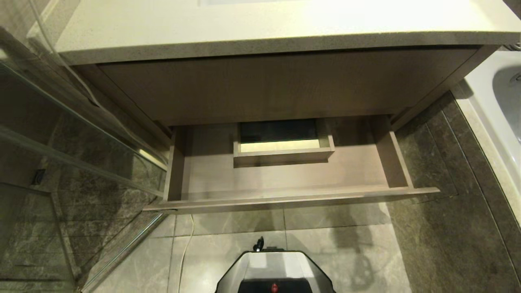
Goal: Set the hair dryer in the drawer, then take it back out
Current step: Put it into the drawer
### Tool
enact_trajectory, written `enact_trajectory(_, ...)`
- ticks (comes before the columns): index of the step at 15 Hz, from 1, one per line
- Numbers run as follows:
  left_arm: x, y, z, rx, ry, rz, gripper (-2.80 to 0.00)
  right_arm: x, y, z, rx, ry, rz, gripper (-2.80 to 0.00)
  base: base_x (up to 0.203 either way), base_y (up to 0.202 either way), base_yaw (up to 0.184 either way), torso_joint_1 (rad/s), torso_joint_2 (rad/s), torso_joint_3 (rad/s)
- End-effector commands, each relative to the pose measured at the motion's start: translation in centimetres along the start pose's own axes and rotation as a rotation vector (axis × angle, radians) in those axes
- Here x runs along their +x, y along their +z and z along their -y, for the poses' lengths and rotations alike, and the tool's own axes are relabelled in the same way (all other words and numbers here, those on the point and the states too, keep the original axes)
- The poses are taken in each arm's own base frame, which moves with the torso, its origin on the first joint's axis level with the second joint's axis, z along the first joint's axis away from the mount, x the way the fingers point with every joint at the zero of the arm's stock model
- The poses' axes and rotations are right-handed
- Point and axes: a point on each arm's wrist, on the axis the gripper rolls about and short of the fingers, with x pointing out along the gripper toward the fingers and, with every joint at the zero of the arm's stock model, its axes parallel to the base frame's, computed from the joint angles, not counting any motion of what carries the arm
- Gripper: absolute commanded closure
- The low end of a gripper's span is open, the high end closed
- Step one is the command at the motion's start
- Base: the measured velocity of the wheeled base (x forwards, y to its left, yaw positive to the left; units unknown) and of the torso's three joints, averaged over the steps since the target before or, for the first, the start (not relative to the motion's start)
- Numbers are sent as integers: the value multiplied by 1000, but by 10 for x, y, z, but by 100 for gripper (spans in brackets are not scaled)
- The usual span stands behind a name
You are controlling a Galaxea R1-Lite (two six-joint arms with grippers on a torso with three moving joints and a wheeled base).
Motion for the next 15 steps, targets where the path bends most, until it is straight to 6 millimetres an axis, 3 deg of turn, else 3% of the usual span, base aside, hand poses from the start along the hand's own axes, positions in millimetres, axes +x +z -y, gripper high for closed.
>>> enact_trajectory(1,0,0,0,1,0,-1,0,0,-1,0,-1,2,-6,0,0,0,0,-239,-95,-332)
enact_trajectory(6,0,0,0,1,0,-1,0,-2,-3,-1,-1,1,-7,0,0,0,0,-188,0,-179)
enact_trajectory(15,0,0,0,1,0,-1,0,1,-11,-3,0,0,-9,0,0,0,0,-297,478,165)
